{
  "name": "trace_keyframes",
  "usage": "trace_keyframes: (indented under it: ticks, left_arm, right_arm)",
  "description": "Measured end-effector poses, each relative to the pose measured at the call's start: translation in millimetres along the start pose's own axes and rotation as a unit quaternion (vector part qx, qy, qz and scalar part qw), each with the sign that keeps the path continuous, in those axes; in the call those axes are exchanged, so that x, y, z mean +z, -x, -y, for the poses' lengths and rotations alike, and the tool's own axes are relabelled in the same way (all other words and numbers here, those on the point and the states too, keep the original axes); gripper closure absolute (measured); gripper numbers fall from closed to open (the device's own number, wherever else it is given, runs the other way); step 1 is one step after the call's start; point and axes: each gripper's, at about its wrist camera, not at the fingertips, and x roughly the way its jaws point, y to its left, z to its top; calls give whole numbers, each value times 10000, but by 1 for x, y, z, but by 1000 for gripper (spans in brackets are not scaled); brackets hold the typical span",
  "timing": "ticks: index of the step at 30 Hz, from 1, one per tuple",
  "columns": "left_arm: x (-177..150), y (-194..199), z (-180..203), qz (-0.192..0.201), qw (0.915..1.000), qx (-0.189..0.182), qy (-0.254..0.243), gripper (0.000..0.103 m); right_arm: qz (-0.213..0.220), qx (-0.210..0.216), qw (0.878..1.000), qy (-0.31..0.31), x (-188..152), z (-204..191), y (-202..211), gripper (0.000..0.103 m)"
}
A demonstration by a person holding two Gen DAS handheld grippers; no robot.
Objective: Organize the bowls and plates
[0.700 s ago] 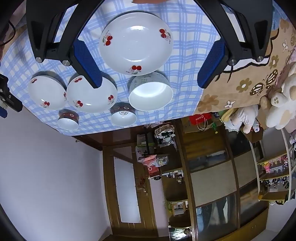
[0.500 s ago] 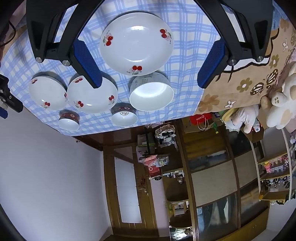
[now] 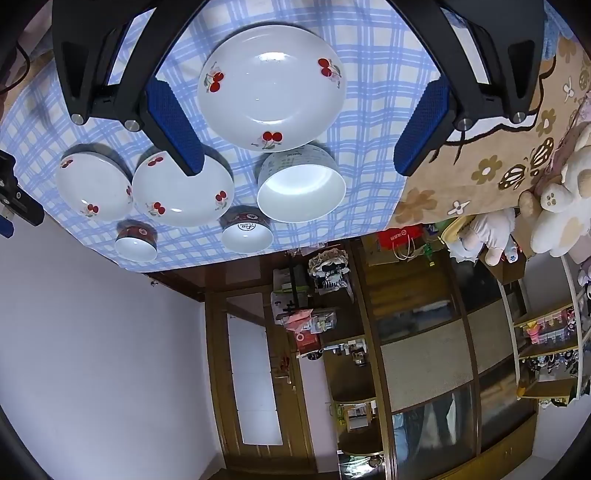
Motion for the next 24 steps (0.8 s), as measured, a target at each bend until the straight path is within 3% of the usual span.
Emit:
trace_keyframes:
  ticks: [24]
  left_arm:
    - [1,3,-1,11,10000,6,-6,2]
  right_arm:
    - [128,-66,9999,1,0,3,2,0]
